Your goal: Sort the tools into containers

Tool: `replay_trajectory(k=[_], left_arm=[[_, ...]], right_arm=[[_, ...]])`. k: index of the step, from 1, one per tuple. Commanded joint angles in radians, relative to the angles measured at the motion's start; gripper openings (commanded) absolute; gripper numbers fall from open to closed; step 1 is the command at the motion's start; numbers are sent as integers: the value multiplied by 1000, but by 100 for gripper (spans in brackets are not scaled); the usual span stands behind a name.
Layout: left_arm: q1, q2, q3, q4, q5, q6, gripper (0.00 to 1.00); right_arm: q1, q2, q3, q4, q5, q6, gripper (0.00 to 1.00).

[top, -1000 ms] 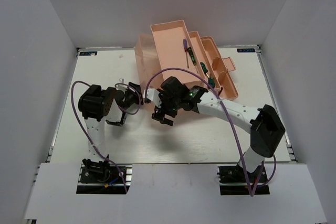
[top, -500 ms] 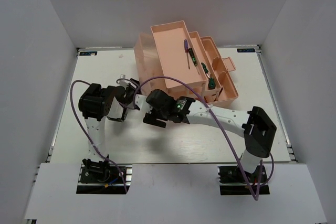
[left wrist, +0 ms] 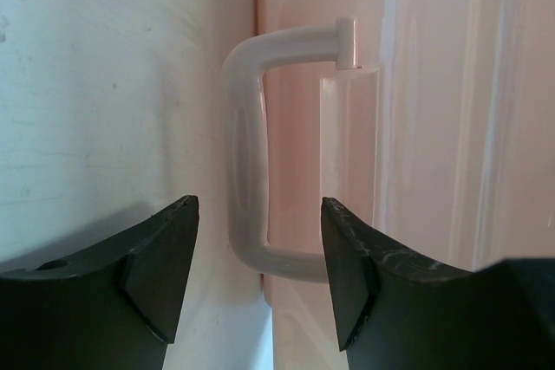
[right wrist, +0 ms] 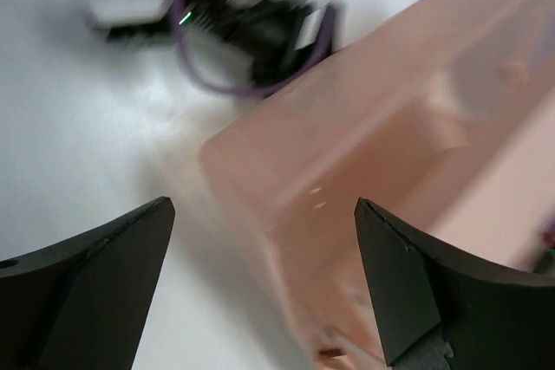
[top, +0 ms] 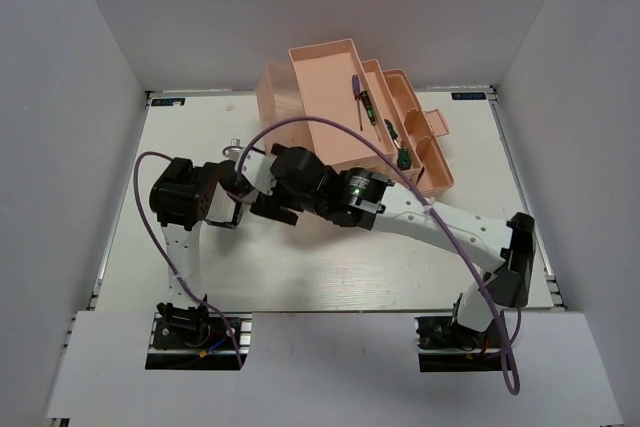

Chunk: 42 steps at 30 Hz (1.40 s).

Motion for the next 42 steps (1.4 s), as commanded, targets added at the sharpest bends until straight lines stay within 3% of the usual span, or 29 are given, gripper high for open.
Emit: replay_trajectory(k=[1,4,7,9,10,11,13,14,15,16,20,24,25,26,30,33,37,42], left_arm=[[-6,-17,63,202,39,-7,69],[-6,-17,63,180,39,-7,69],[-6,-28,72,171,39,-7,69],[-6,-37,72,160,39,3,69],[-6,-37,72,160,39,3,69],[-6,-46,81,148,39,3,69],[-6,-55,81,139,39,3,69],[-6,-55,93,139,39,3,69],[-6,-66,94,128,39,3,69],[-6,-78,116,117,49,3,69],[-6,-103,167,94,73,3,69],[-15,-141,225,36,108,3,69],[-15,-155,236,25,120,3,69],[-15,-155,257,1,120,3,69],[-25,-177,317,-42,149,3,69],[-46,-177,376,-80,169,3,69],[-83,-152,473,-177,215,26,69],[-141,-69,627,-281,266,36,69]], right_arm=[[-24,-98,135,82,192,-77,90],[-110,-123,234,154,294,-172,88],[-228,-161,189,293,385,-259,79],[-329,-179,150,394,418,-308,45],[-450,-201,88,480,422,-348,26],[-493,-204,66,502,417,-361,0],[-587,-196,5,475,388,-314,0],[-750,-192,6,424,335,-275,0],[-805,-167,10,368,266,-232,0],[-937,-137,9,240,229,-124,0],[-1115,-35,-71,97,-87,25,0],[-1242,64,-94,34,-262,89,0],[-1253,87,-68,16,-288,95,0],[-1274,167,-28,-37,-425,107,0],[-1307,302,9,-124,-611,129,0],[-1314,345,-17,-110,-709,180,0],[-1327,357,-49,-81,-995,254,0],[-1337,384,-39,-93,-1129,319,0]])
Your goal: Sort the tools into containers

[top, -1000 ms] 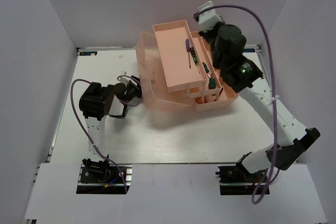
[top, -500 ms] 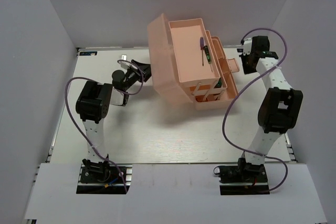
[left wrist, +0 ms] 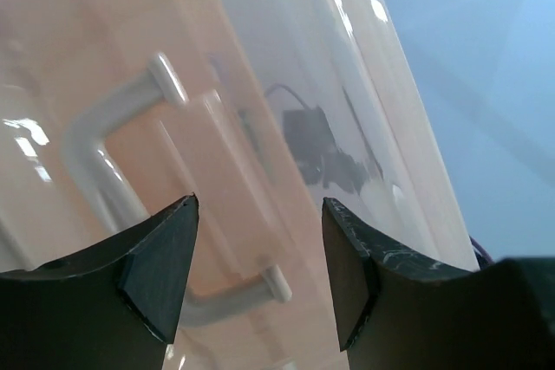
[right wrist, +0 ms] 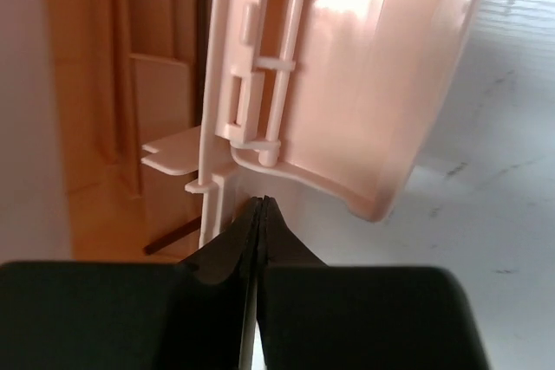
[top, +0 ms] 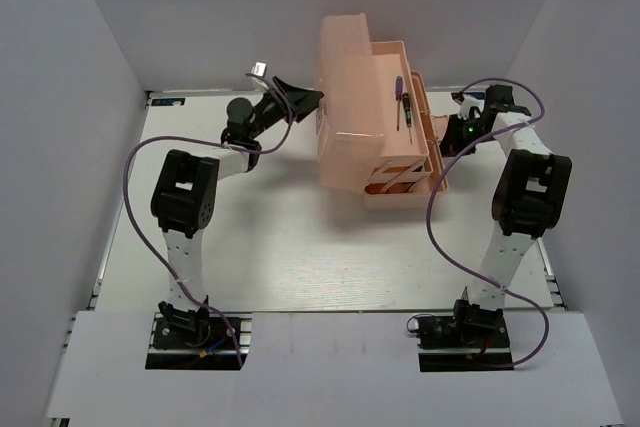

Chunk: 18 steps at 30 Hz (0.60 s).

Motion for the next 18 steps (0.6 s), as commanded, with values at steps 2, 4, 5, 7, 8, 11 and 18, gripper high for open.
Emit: replay_trajectory(k=[2,4,5,7,8,11,18], left_arm=[[-99,56,125,-112,93,17,69],[-122,82,193,-138,102,17,69],[-144,103,219,-149,102,17,69],[-153,103,267,-149,114,17,69],[-165,103,267,-149,114,17,69],[-165,1,189,-165,62,66,69],[-141,-376,54,-490,-58,419,73]], right_arm=[[16,-1,3,-3,-281,102,0],[16,-12,-9,-3,-266,102,0],[14,-14,-14,-1,-258,102,0],[13,-21,-29,7,-196,103,0],[10,-26,-32,7,-183,100,0],[-7,-50,-72,33,-140,97,0],[-30,-115,-109,34,-27,83,0]])
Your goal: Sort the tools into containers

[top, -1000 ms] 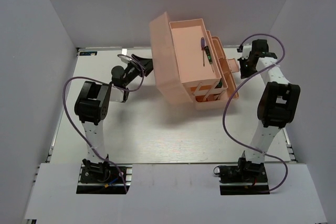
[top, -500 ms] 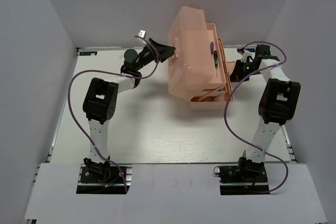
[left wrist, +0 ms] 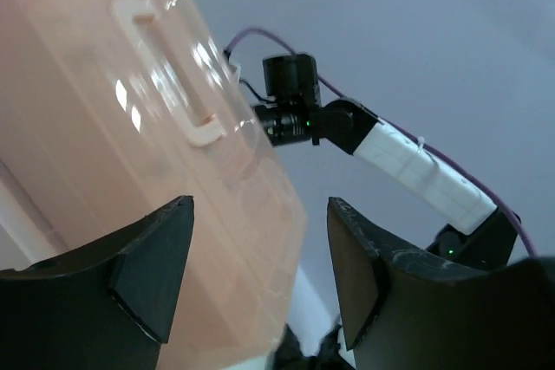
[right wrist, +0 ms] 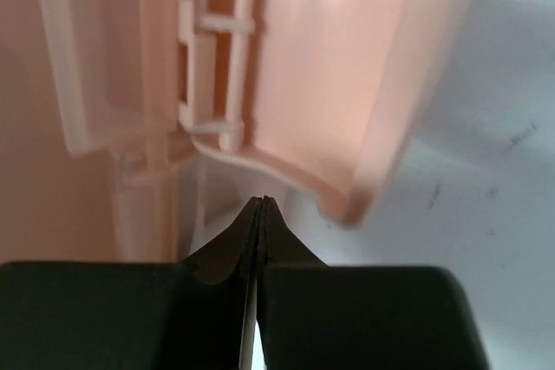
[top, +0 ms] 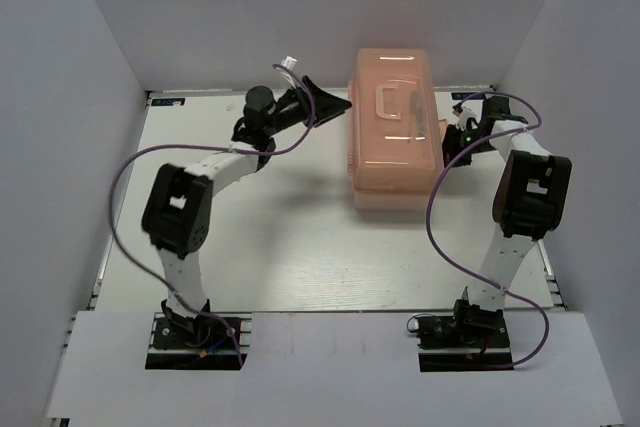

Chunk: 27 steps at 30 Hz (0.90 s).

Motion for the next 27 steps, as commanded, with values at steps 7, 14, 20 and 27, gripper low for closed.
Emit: replay_trajectory(k=[7,14,20,27], left_arm=[[4,-498,-138,-788,-358,681,91],[-2,-486,-393,-780,-325,728,92],[-2,-582,-438,-885,-401,845,47],[-2,-800,-404,-1088,-445,1000,100]], right_arm=[[-16,-370,-168,59,369,-150,68],[-8,-486,-223,94,429,-115,77],[-7,-706,-385,184,448,-116,79],[-11,-1063,-672,212,422,69,90]])
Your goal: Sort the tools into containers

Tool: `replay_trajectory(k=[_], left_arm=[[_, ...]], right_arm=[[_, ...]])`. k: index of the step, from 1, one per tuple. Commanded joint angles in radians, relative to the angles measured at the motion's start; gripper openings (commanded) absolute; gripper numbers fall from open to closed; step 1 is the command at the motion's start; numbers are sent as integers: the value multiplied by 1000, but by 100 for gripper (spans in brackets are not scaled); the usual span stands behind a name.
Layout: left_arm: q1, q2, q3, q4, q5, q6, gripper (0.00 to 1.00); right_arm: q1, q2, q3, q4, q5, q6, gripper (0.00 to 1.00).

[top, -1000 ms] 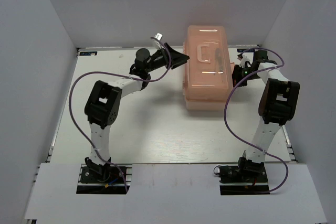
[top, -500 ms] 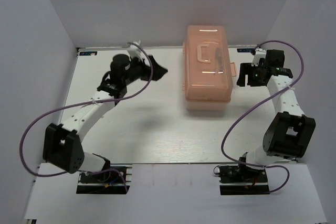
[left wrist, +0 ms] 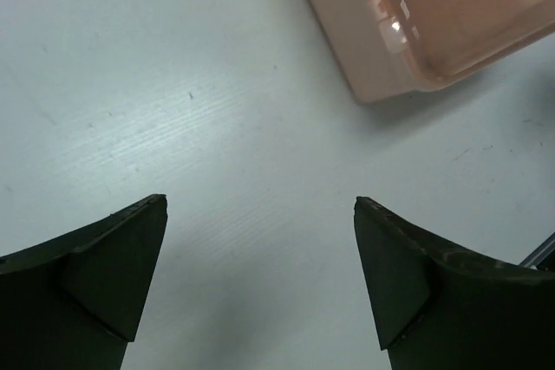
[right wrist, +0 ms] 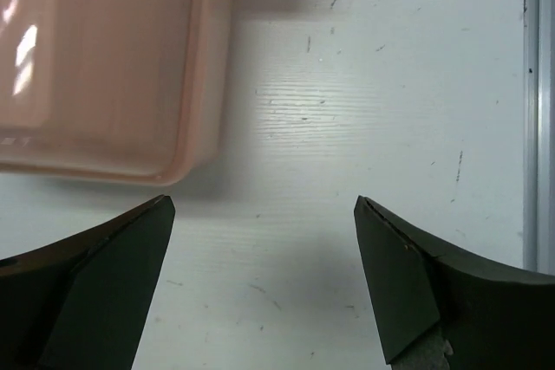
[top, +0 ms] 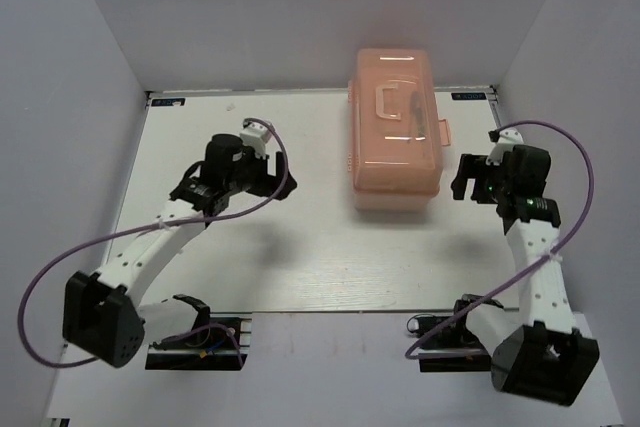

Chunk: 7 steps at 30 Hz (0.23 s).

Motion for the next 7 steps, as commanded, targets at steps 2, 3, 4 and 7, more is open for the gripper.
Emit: replay_trajectory(k=[2,3,4,7], left_arm=[[-3,-151,14,-100,-48,133,100],[-3,-209,-28,-100,-39,133,100],[-3,-239,-51,-76,-25,133,100],[6,-342,-141,-8,4,133,100]], right_arm=[[-3,-177,-125,30,-42,111,90],[-3,-194,-141,36,-43,103,90],[-3,-210,-162,42,-59,96,90],[-3,-280,-253,68,-52,63,90]])
